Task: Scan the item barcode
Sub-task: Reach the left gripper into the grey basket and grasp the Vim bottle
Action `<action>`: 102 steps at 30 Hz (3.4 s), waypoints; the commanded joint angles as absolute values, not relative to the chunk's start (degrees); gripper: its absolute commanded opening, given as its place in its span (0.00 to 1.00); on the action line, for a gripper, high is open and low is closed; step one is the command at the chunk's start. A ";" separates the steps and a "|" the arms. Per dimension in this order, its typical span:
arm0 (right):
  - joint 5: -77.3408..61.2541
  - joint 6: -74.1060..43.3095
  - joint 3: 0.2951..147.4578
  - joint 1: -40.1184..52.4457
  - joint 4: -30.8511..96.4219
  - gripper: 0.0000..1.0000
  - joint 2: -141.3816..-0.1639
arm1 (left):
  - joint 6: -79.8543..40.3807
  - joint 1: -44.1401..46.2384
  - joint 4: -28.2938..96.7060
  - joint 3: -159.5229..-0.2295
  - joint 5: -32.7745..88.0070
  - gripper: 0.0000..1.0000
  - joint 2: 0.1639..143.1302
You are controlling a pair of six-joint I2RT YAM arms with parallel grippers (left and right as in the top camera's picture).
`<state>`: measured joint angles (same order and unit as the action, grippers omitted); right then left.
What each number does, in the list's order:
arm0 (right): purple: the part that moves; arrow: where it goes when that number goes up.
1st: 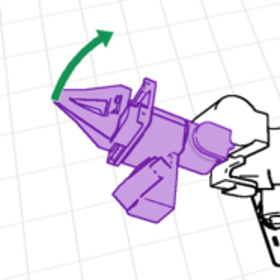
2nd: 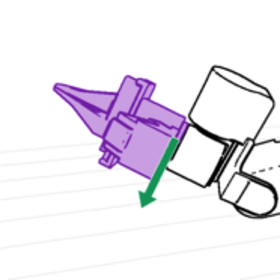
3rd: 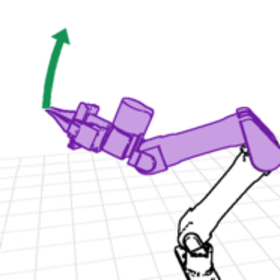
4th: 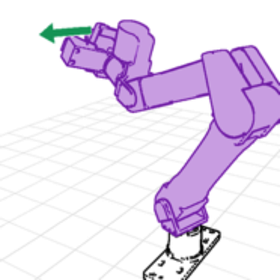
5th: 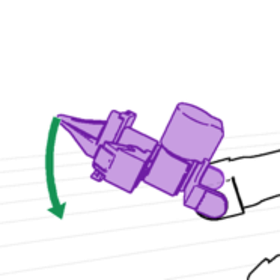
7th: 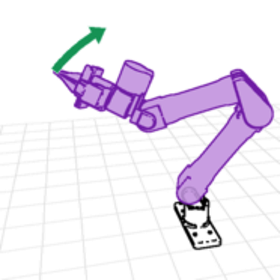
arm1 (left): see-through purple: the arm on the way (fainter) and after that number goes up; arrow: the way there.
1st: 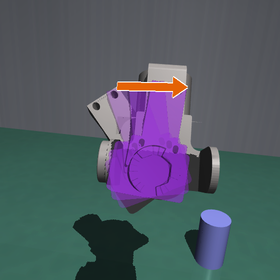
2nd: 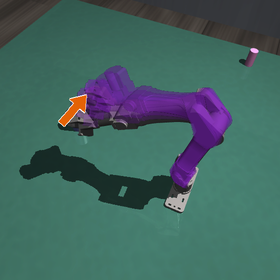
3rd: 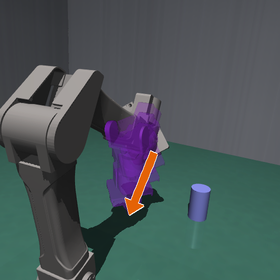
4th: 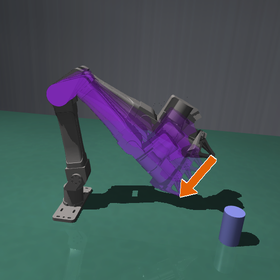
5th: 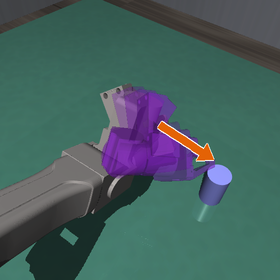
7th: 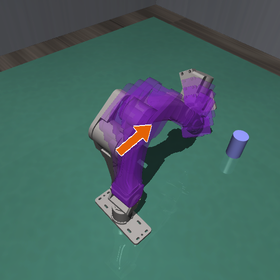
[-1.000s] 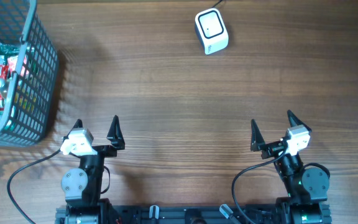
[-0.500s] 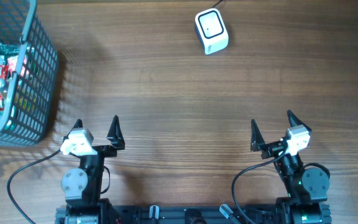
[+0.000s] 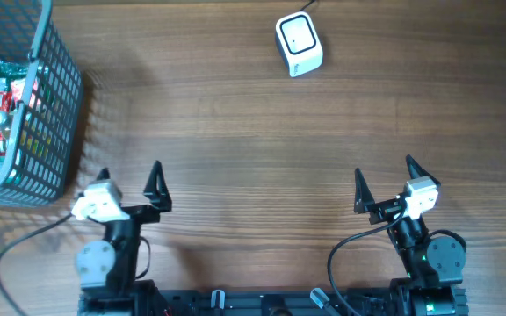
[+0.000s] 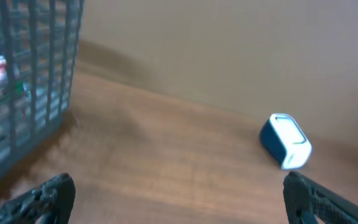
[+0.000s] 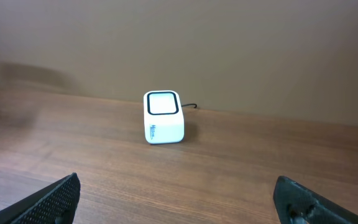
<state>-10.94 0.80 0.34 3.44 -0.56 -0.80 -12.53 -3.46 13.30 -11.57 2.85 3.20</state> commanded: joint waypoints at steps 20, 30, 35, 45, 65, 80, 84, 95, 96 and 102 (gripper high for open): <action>-11.51 1.50 0.30 3.57 -0.82 1.00 -0.80 | -7.70 -3.42 66.06 -117.82 -4.40 1.00 78.61; -11.51 1.48 0.30 3.57 -0.82 1.00 -0.80 | -7.94 -21.47 71.85 -117.75 -18.06 1.00 80.16; -11.51 1.48 0.30 3.57 -0.82 1.00 -0.80 | -7.92 -32.05 73.23 -117.64 -13.04 1.00 85.91; -11.51 1.48 0.30 3.57 -0.82 0.99 -0.80 | -6.09 -38.44 76.66 -117.47 -4.23 1.00 97.34; -11.51 1.48 0.30 3.57 -0.82 1.00 -0.80 | 10.15 -38.44 72.82 -115.31 1.26 1.00 114.02; -11.51 1.48 0.30 3.57 -0.82 1.00 -0.80 | 10.28 -38.41 73.21 -115.28 3.64 0.77 121.67; -11.51 1.50 0.30 3.57 -0.82 0.99 -0.80 | 10.28 -38.41 73.28 -115.28 3.62 0.64 122.54; -11.51 1.48 0.30 3.57 -0.82 0.99 -0.80 | 9.87 -38.41 72.84 -112.68 4.95 0.44 122.63; -11.51 1.50 0.30 3.57 -0.82 1.00 -0.80 | 9.87 -38.41 72.84 -112.55 4.95 0.43 122.63; -11.51 1.50 0.30 3.57 -0.82 1.00 -0.80 | 9.87 -38.41 72.84 -112.55 5.54 0.29 122.63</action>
<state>-10.96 0.80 0.36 3.44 -0.64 -1.10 10.20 -38.06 73.03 -113.62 3.79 121.91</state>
